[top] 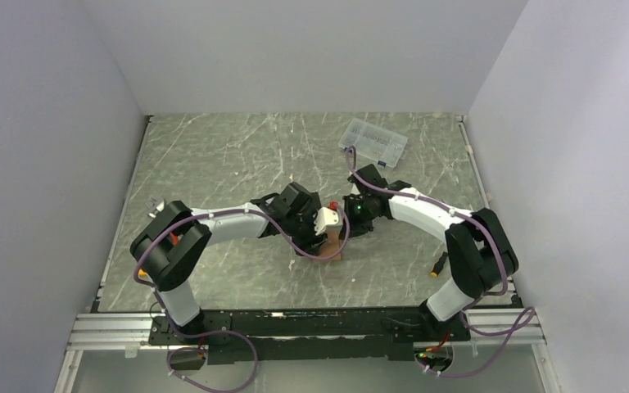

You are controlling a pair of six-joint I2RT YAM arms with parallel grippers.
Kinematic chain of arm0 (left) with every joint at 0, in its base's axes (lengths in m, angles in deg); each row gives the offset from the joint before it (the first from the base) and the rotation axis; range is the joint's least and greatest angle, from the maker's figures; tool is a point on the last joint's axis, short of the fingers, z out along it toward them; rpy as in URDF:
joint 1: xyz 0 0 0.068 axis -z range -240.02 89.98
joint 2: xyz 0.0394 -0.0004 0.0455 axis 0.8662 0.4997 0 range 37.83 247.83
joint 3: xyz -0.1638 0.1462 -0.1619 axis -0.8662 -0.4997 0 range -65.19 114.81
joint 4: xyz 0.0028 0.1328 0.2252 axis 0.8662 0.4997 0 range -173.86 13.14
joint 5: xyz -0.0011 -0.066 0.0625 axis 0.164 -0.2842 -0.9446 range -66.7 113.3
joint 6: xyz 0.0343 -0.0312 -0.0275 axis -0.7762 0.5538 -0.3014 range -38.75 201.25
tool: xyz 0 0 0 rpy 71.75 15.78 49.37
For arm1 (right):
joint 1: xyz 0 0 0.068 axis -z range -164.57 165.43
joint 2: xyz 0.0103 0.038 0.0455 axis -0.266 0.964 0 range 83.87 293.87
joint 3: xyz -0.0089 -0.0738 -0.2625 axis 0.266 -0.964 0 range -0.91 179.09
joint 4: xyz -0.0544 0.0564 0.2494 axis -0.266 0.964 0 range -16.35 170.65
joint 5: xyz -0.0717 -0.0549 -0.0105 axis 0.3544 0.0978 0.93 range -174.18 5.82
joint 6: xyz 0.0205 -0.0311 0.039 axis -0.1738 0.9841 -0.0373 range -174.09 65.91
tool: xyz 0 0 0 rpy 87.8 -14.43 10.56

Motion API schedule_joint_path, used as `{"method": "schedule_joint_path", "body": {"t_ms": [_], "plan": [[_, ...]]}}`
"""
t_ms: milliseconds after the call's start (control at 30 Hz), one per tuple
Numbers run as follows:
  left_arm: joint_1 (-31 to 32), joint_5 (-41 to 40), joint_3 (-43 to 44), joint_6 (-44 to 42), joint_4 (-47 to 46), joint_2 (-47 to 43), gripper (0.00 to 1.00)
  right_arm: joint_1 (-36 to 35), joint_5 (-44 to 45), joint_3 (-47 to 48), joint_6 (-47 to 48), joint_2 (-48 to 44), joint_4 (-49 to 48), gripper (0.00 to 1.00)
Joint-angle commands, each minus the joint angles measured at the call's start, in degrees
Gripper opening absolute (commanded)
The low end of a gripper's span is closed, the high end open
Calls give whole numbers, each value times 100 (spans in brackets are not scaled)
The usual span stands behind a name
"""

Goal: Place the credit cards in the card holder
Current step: Close the card holder at the center of the board.

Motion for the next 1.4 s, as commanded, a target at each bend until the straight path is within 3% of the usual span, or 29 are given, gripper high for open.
{"method": "schedule_joint_path", "body": {"t_ms": [0,333,1367], "plan": [[57,-129,-99,-95,60,75,53,-137,-286,365,92,231,15,0],[58,-261,-206,-98,-32,-28,52,-405,-539,788,313,960,118,0],[49,-298,-163,-133,31,-30,52,-621,-103,717,432,1610,468,0]]}}
